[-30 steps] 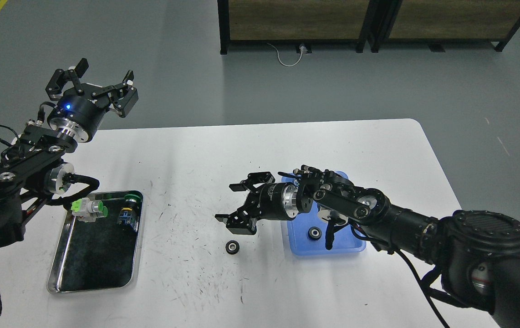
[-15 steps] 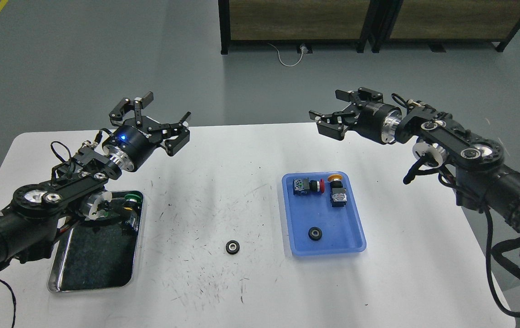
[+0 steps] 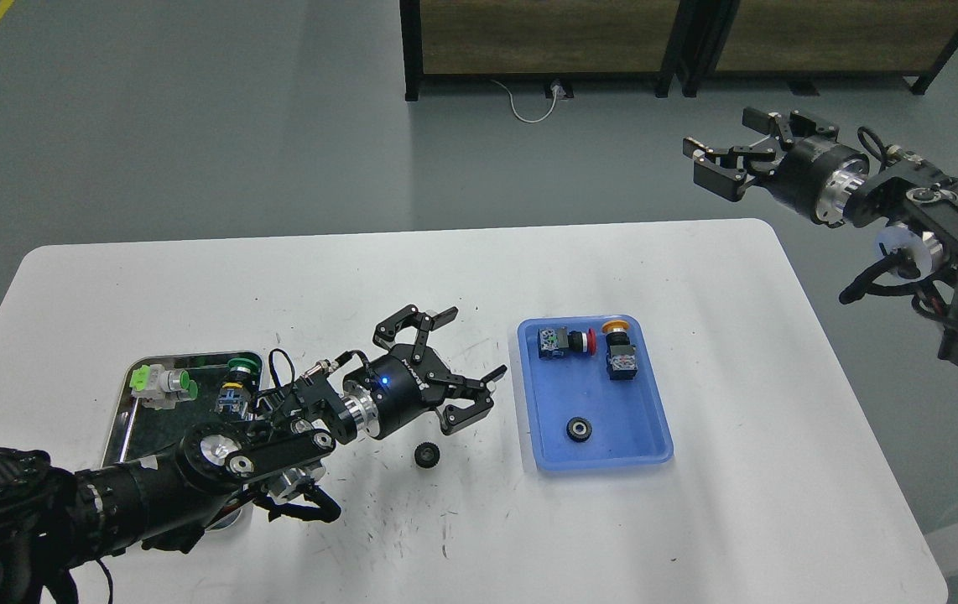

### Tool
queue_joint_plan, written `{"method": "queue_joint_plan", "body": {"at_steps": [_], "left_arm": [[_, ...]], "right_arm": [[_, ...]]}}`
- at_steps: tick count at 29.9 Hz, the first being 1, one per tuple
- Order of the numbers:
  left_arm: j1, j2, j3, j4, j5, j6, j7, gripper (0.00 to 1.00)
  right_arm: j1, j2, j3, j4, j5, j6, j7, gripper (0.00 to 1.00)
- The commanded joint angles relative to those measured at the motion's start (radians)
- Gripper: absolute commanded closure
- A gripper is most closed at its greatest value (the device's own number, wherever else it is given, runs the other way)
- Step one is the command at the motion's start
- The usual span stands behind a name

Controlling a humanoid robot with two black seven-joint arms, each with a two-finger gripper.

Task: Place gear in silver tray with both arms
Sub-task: 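Lower the left gripper onto the black gear and grasp it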

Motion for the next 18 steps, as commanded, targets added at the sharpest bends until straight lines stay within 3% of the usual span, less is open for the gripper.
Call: {"method": "queue_joint_plan", "body": {"at_steps": [1,6,18], "left_arm": [[0.02,-0.003,0.055,0.001,0.0,-0.003,0.0,0.01],[0.064,-0.003,0.123,0.005,0.005,-0.008,0.0,0.01],[0.101,0.01,0.128,0.035,0.006,-0.008,0.0,0.01]], "right_arm": [[0.002,0.0,0.0,-0.005,0.0,-0.005,0.001,0.06],[0.0,0.0,0.0,-0.015,0.0,-0.005,0.001,0.06],[0.0,0.023,-0.006,-0.04,-0.001,-0.005,-0.001,0.06]]}}
